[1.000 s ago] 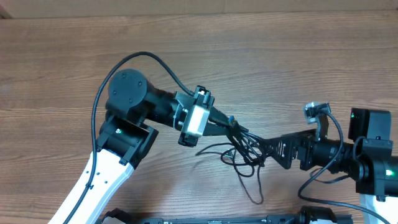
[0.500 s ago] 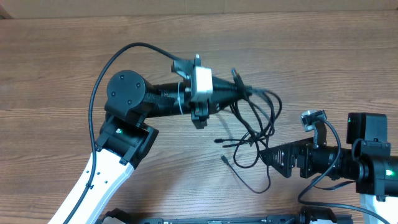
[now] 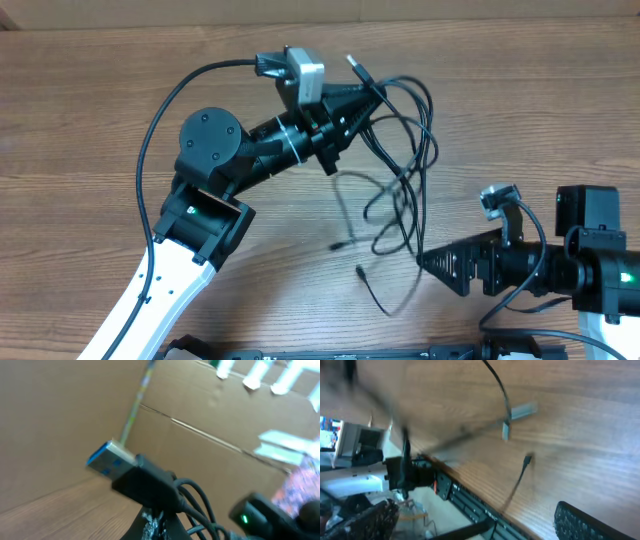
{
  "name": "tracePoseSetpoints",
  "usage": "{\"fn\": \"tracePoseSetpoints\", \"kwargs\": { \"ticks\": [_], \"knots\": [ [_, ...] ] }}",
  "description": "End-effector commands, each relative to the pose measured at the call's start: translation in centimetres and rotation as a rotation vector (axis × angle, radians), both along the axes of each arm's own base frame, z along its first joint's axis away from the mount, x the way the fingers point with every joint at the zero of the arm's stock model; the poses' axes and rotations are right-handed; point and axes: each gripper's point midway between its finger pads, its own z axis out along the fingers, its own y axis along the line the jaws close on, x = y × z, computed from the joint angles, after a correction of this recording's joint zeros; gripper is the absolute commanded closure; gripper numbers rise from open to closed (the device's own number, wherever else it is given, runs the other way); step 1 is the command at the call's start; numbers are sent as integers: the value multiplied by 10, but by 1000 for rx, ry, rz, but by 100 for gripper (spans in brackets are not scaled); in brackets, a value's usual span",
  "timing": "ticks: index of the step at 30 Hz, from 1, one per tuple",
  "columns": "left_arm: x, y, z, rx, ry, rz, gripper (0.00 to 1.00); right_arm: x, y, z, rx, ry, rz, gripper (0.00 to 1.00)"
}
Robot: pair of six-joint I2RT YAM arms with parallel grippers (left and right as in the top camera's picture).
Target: Untangle cables
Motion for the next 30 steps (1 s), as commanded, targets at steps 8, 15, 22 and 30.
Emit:
{"fn": "tracePoseSetpoints", "kwargs": {
  "ticks": [8,15,22,30],
  "knots": [
    [18,27,12,-70,78,63,96,1,-10,-10,-86,-3,-13,0],
    [-30,6,4,29,-15,-225,96,32,-14,1,-46,-42,-139,0],
    [-63,4,-6,103,-106,-422,96,71,-23,18,-71,-213,-203,0],
    [-76,21,-12,133,-117,-536,96,97,-26,42,-69,-393,-205,0]
  ]
}}
